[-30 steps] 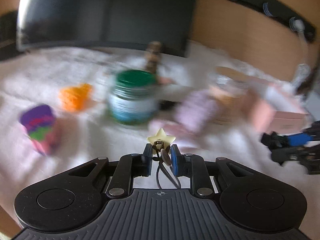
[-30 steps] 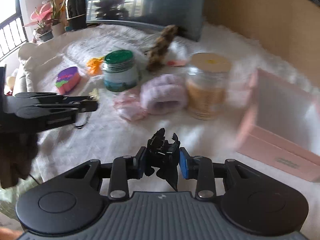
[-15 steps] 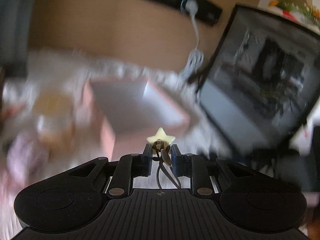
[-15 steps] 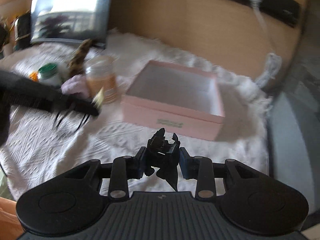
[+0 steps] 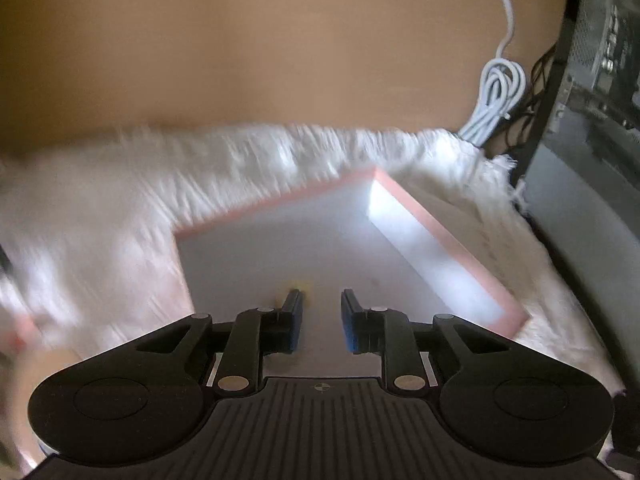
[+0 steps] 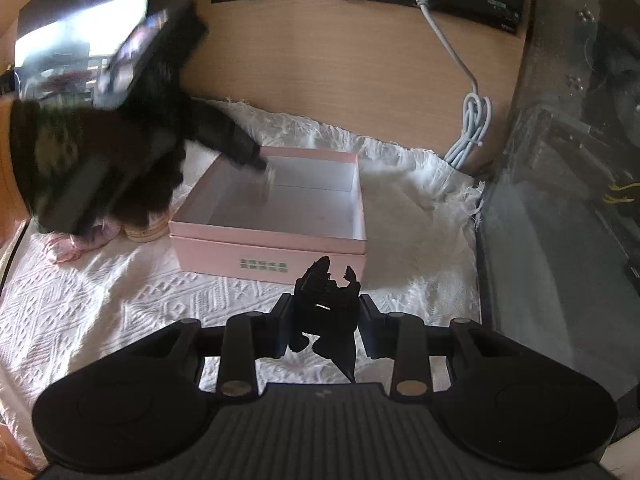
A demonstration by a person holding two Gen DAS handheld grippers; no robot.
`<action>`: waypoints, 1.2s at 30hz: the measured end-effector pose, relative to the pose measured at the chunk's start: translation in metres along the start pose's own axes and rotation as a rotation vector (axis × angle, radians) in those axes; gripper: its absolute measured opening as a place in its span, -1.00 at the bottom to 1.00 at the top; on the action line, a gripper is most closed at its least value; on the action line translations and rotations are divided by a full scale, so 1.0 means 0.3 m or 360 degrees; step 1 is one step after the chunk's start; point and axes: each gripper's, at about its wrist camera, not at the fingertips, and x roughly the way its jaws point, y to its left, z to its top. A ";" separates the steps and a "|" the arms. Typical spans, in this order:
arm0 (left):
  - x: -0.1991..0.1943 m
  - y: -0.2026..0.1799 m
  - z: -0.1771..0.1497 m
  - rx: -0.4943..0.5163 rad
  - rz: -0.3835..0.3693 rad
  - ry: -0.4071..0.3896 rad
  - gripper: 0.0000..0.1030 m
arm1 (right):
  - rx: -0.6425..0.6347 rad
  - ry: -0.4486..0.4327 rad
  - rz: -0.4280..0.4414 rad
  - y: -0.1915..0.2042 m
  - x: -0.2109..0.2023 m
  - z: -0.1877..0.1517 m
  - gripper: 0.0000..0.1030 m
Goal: Organize soft objects
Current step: 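Carry both items over the pink box and open both tools to drop them, then move the left tool to the purple sponge while the right tool reaches the orange flower pick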
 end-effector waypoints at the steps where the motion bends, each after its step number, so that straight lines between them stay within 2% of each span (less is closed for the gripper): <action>1: -0.002 0.011 -0.005 -0.0077 -0.0057 -0.0006 -0.54 | -0.0005 0.0001 0.0006 -0.002 0.005 0.002 -0.35; 3: -0.042 0.030 -0.018 -0.0159 -0.0142 -0.0084 -0.54 | -0.0012 0.0010 0.0014 -0.005 0.025 0.012 -0.35; 6: -0.133 0.054 -0.039 -0.0208 -0.0192 -0.0226 -0.54 | -0.0035 -0.0020 0.0032 -0.001 0.057 0.060 -0.35; 8: -0.204 0.067 -0.065 -0.0249 -0.0184 -0.0281 -0.54 | -0.0060 -0.0091 0.0048 0.012 0.075 0.125 -0.35; 13: -0.342 0.118 -0.151 -0.0429 -0.0120 -0.0302 -0.54 | -0.0009 -0.0266 0.0112 0.037 0.174 0.338 -0.34; 14: -0.360 0.129 -0.174 -0.0441 -0.0110 -0.0298 -0.54 | 0.0021 -0.0275 0.0152 0.040 0.206 0.372 -0.30; 16: -0.394 0.155 -0.226 -0.0431 -0.0081 -0.0280 -0.54 | 0.0071 -0.0243 0.0149 0.052 0.275 0.418 0.04; 18: -0.427 0.181 -0.279 -0.0414 -0.0011 -0.0272 -0.54 | 0.0098 -0.0204 0.0127 0.069 0.311 0.420 0.07; 20: -0.446 0.214 -0.338 -0.0425 0.0083 -0.0247 -0.54 | 0.0128 -0.0135 0.0171 0.081 0.337 0.394 0.07; 25: -0.480 0.318 -0.460 -0.0606 0.0218 -0.0135 -0.54 | 0.0072 -0.0002 0.0191 0.147 0.354 0.282 0.07; 30: -0.517 0.387 -0.545 -0.0673 0.0357 -0.0096 -0.54 | 0.0075 0.0067 0.0237 0.214 0.312 0.201 0.07; 36: -0.617 0.458 -0.623 -0.0633 0.0488 -0.0206 -0.54 | -0.0030 0.0091 0.0340 0.372 0.265 0.188 0.08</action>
